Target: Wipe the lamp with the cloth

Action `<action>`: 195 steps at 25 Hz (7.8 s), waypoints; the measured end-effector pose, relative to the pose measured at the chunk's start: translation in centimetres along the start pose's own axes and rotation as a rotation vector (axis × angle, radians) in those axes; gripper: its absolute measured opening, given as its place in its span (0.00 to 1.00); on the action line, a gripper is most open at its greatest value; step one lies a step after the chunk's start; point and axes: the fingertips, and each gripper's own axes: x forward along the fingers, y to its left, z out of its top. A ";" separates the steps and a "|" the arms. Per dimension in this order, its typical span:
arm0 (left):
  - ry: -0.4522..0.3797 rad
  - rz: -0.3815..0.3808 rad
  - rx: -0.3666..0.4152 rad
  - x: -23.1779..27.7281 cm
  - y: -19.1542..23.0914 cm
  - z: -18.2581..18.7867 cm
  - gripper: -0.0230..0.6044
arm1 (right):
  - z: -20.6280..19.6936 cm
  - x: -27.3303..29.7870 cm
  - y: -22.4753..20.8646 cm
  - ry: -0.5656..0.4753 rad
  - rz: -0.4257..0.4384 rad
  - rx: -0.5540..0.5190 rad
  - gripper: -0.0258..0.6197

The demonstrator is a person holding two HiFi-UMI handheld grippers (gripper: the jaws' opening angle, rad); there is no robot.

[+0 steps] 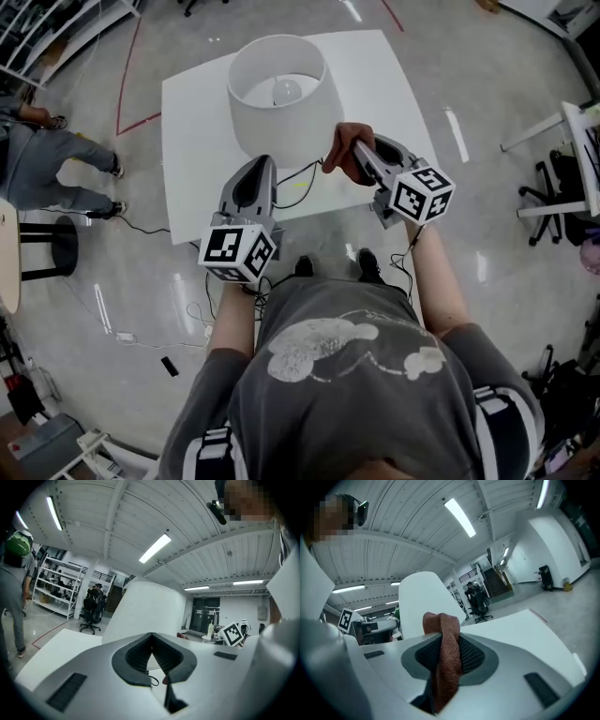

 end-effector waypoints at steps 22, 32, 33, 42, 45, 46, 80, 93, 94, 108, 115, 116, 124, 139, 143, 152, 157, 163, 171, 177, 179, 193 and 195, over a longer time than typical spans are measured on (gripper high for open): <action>-0.183 0.290 0.043 1.3 -7.5 3.1 0.05 | 9.7 -2.1 0.6 -0.045 0.462 -0.145 0.17; -0.222 0.319 0.060 0.1 -7.8 4.5 0.05 | 13.6 0.5 4.6 -0.115 0.566 -0.162 0.17; -0.221 0.318 0.060 0.0 -7.4 4.7 0.05 | 13.7 1.1 4.7 -0.114 0.553 -0.163 0.17; -0.194 0.237 0.041 0.8 -5.1 4.8 0.05 | 12.8 4.3 2.7 -0.068 0.391 -0.126 0.17; -0.189 0.198 0.024 0.9 -4.6 4.7 0.05 | 12.4 5.1 2.2 -0.051 0.341 -0.112 0.17; -0.189 0.187 0.020 0.7 -4.4 4.6 0.05 | 12.1 5.3 2.1 -0.046 0.327 -0.107 0.17; -0.200 0.661 0.012 2.6 -4.9 0.4 0.05 | 6.2 9.2 -9.1 0.255 0.481 -0.090 0.17; -0.311 0.803 0.129 6.0 -11.1 5.2 0.05 | 17.5 5.8 -1.4 0.113 0.956 -0.095 0.17; -0.315 0.806 0.134 6.1 -11.3 5.5 0.05 | 18.3 5.8 -0.6 0.094 0.984 -0.093 0.17; -0.334 0.710 0.124 7.1 -11.1 5.0 0.05 | 16.1 10.1 0.6 0.176 0.817 -0.158 0.17; -0.333 0.682 0.081 7.2 -9.9 4.7 0.05 | 14.0 11.9 -1.5 0.236 0.720 -0.113 0.17; -0.328 0.682 0.076 7.2 -9.7 4.6 0.05 | 13.7 12.3 -1.8 0.247 0.709 -0.115 0.17; -0.288 0.781 0.071 7.6 -8.8 3.0 0.05 | 10.2 14.4 -3.9 0.351 0.738 -0.037 0.17; -0.291 1.006 0.069 8.6 -10.8 4.3 0.05 | 6.9 15.0 -5.8 0.560 0.844 -0.036 0.17; -0.312 1.050 0.083 7.6 -11.3 3.8 0.05 | 8.0 14.4 -4.1 0.515 0.921 -0.042 0.17; -0.387 1.113 0.158 9.5 -12.4 6.6 0.05 | 19.6 13.9 1.7 0.261 1.168 -0.094 0.17; -0.400 1.139 0.182 8.9 -12.0 7.9 0.05 | 19.9 14.3 4.9 0.247 1.231 -0.200 0.17; -0.384 1.174 0.164 8.2 -11.7 6.6 0.05 | 17.3 16.5 4.7 0.306 1.200 -0.193 0.17; -0.353 1.219 0.099 7.9 -10.5 4.4 0.05 | 13.1 20.0 2.5 0.399 1.128 -0.175 0.17; -0.326 1.244 0.033 7.9 -9.7 2.1 0.05 | 10.2 22.1 0.3 0.469 1.072 -0.144 0.17; -0.313 1.241 0.012 8.2 -9.6 1.3 0.05 | 9.3 22.2 -0.6 0.489 1.052 -0.149 0.17; -0.262 1.193 -0.046 10.8 -11.3 -2.2 0.05 | 6.1 16.9 -6.0 0.545 1.023 -0.130 0.17; -0.266 1.194 -0.044 11.1 -11.6 -2.2 0.05 | 6.9 16.1 -6.0 0.523 1.044 -0.115 0.17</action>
